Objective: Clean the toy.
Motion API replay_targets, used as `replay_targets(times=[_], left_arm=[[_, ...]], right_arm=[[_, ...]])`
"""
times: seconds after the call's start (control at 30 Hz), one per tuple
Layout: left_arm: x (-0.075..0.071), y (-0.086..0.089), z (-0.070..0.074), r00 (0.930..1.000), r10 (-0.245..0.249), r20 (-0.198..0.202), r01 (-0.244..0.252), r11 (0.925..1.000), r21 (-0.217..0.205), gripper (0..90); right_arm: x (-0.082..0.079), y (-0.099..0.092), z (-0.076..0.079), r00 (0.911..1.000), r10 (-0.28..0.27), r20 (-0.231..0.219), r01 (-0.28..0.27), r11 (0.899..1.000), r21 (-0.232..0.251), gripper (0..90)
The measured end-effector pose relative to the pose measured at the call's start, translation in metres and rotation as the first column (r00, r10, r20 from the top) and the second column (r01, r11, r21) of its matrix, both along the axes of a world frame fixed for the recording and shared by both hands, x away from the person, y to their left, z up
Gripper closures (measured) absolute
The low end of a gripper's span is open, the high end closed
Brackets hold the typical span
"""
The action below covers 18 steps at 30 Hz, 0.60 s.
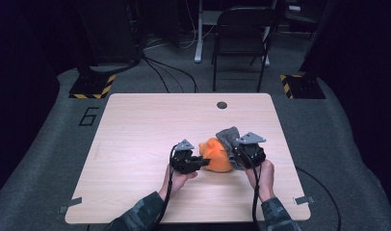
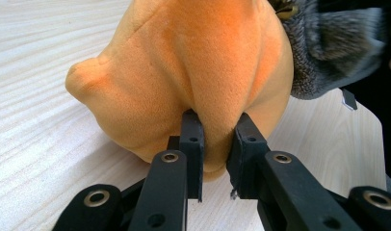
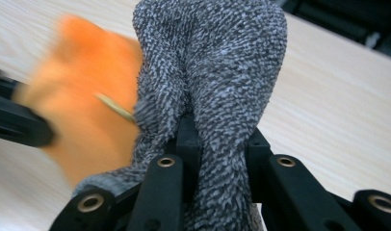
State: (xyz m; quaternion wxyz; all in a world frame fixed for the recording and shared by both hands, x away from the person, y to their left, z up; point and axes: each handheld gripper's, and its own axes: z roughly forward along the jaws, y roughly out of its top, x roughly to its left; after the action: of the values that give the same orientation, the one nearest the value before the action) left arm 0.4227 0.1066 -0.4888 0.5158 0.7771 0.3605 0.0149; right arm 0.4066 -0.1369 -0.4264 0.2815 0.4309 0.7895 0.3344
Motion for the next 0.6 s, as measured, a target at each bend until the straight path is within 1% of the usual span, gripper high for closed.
replay_targets(times=[0.03,0.07,0.1,0.13,0.2,0.23,0.3,0.37,0.43,0.53,0.6], left_arm=[[0.0,0.0,0.0,1.0,0.0,0.0,0.0,1.0,0.0,77.8],[0.0,0.0,0.0,1.0,-0.001,0.0,0.001,1.0,0.0,77.8],[0.0,0.0,0.0,1.0,-0.001,0.0,0.001,1.0,0.0,77.8],[0.0,0.0,0.001,1.0,-0.002,-0.001,0.002,1.0,0.001,77.8],[0.001,0.0,0.001,1.0,-0.002,0.0,0.002,1.0,0.003,77.8],[0.0,0.0,0.001,1.0,-0.001,-0.001,0.001,1.0,0.002,77.8],[0.0,0.0,0.001,1.0,-0.001,-0.001,0.001,1.0,0.002,77.8],[0.0,0.0,0.001,1.0,-0.002,-0.001,0.002,1.0,0.003,77.8],[0.0,0.0,0.001,1.0,-0.001,0.0,0.001,1.0,0.002,77.8],[0.001,0.0,0.001,1.0,0.0,0.002,0.0,1.0,0.002,77.8],[0.0,0.001,0.001,1.0,0.005,-0.002,-0.005,1.0,0.001,77.7]], right_arm=[[0.003,-0.004,-0.004,0.9998,-0.014,-0.012,0.014,1.0,0.001,75.8],[0.008,-0.013,-0.011,0.9979,-0.047,-0.046,0.047,0.999,0.009,75.8],[0.008,-0.013,-0.011,0.9979,-0.047,-0.046,0.047,0.999,0.009,75.8],[0.012,-0.021,-0.018,0.9949,-0.07,-0.073,0.07,0.998,0.002,75.8],[0.017,-0.027,-0.027,0.9896,-0.099,-0.105,0.1,0.995,0.004,75.8],[0.02,-0.029,-0.031,0.9867,-0.109,-0.121,0.109,0.994,-0.002,75.8],[0.024,-0.033,-0.041,0.98,-0.121,-0.158,0.123,0.992,0.0,75.8],[0.028,-0.034,-0.05,0.9735,-0.131,-0.188,0.127,0.991,-0.029,75.8],[0.031,-0.035,-0.057,0.968,-0.125,-0.218,0.119,0.992,-0.04,75.7],[0.032,-0.035,-0.059,0.9677,-0.122,-0.221,0.116,0.992,-0.04,75.7],[0.029,-0.037,-0.047,0.9708,-0.141,-0.194,0.135,0.99,-0.043,75.8]])
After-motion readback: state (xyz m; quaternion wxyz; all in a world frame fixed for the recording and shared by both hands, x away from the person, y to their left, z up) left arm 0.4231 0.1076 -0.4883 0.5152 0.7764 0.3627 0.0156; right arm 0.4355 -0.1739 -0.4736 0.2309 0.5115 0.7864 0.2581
